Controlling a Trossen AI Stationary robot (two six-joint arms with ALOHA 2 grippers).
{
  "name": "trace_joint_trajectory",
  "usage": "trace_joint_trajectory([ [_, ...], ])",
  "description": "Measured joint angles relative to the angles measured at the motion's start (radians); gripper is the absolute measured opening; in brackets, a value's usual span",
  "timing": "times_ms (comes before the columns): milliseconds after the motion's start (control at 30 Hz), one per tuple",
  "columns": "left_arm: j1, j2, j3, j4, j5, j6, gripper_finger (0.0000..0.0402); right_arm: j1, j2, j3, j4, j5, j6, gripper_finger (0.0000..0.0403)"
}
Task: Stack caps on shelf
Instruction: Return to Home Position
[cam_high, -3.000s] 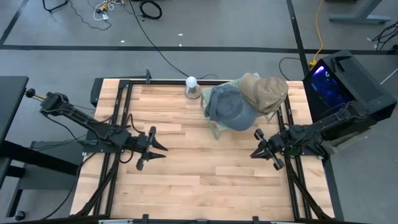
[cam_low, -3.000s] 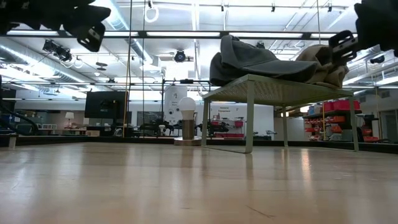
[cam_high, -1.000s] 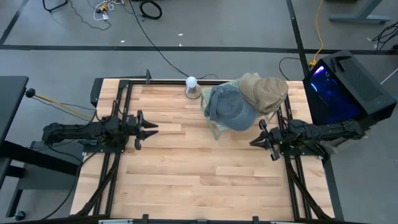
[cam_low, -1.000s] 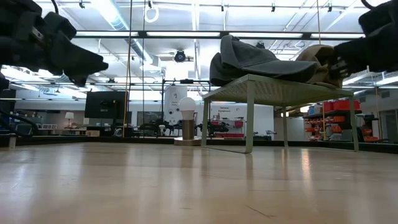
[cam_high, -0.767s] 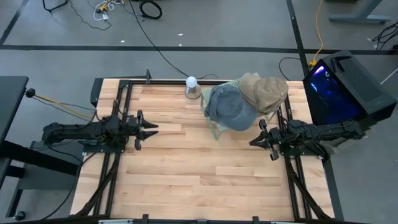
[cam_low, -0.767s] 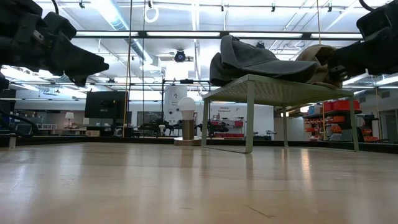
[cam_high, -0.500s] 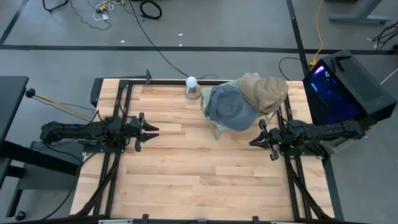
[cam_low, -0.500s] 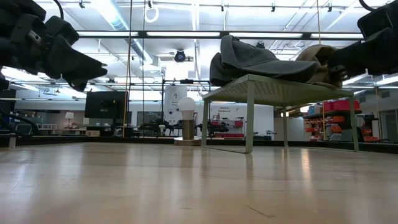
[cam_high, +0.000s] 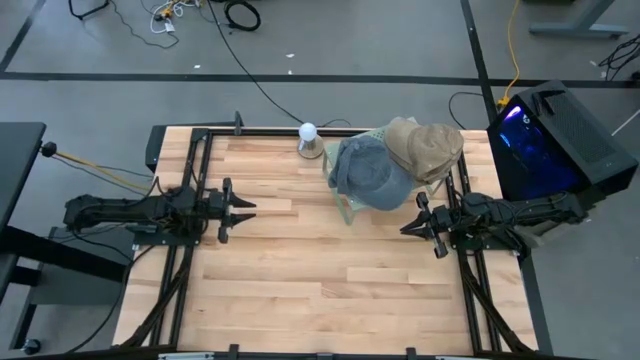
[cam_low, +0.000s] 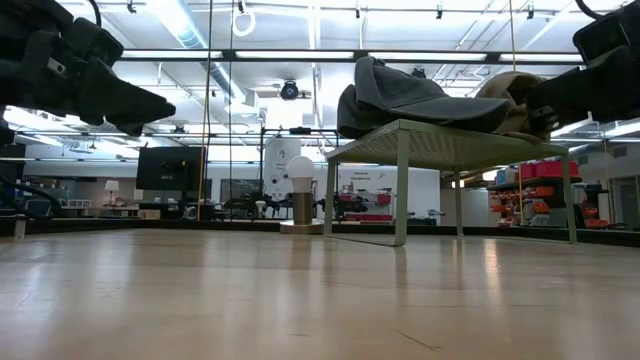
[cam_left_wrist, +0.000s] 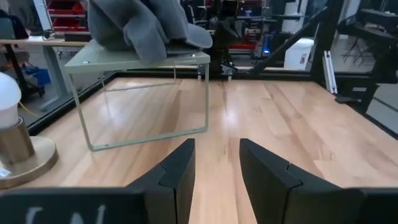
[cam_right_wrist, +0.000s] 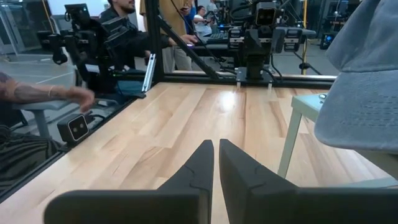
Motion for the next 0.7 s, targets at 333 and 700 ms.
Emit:
trace_joint_trajectory([
  [333, 0.000, 0.000, 0.000, 0.007, -0.002, -0.023, 0.0131, 0.000, 0.000, 0.000, 0.000, 0.000, 0.001, 0.0029],
  [700, 0.000, 0.000, 0.000, 0.008, -0.002, -0.023, 0.0131, 0.000, 0.000, 0.000, 0.000, 0.000, 0.001, 0.0029],
])
